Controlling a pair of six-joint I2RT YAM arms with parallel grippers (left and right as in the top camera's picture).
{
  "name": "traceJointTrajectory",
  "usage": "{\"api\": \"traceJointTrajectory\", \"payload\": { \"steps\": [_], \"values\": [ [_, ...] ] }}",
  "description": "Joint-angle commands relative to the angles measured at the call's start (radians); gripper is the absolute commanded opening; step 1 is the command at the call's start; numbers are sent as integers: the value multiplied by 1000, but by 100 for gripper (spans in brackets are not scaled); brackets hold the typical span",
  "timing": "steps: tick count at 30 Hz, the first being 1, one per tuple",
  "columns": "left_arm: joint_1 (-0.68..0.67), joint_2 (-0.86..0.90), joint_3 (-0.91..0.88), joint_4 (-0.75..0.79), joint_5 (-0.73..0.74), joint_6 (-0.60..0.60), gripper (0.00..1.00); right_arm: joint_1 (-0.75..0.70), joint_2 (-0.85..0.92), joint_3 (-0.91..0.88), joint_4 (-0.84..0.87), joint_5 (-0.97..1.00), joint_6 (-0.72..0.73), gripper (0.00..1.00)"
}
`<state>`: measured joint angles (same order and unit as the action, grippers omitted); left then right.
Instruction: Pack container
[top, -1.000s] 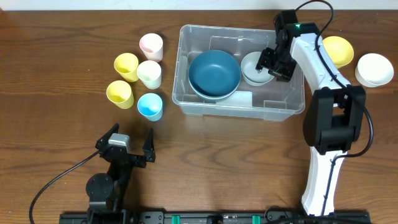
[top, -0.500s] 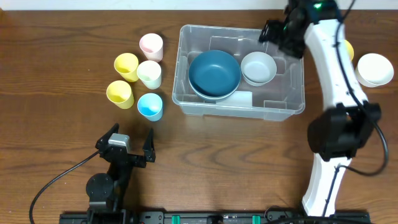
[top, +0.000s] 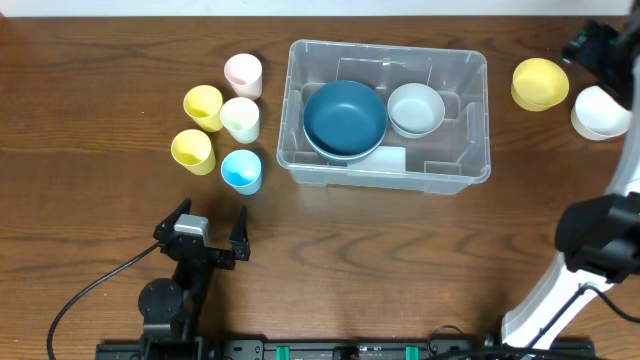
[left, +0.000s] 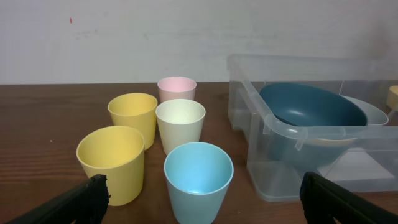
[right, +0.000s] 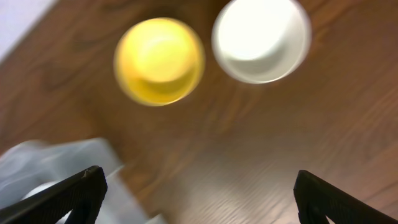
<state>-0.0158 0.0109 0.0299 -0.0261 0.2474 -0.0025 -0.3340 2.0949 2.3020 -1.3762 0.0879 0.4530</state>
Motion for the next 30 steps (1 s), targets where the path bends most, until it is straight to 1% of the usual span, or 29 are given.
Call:
{"api": "traceJointTrajectory", "payload": {
  "steps": [1,5,8,20,24,30],
  "values": [
    [4,-7,-26,-21,-1,6,98,-62,53,-9,23,16,-152,97],
    [4,-7,-26,-21,-1,6,98,-115,113,-9,66,13,-303,99],
    [4,-7,-26,-21,-1,6,98,-138,163,-9,89,13,-387,99],
    [4,-7,-26,-21,-1,6,98,-158,378,-9,130,13,-668,99],
    [4,-7,-26,-21,-1,6,98,-157,426,-9,159,13,-714,99],
    [4,-7,-26,-21,-1,6,98,-157,441,-9,213,13,-724,99]
  ]
}}
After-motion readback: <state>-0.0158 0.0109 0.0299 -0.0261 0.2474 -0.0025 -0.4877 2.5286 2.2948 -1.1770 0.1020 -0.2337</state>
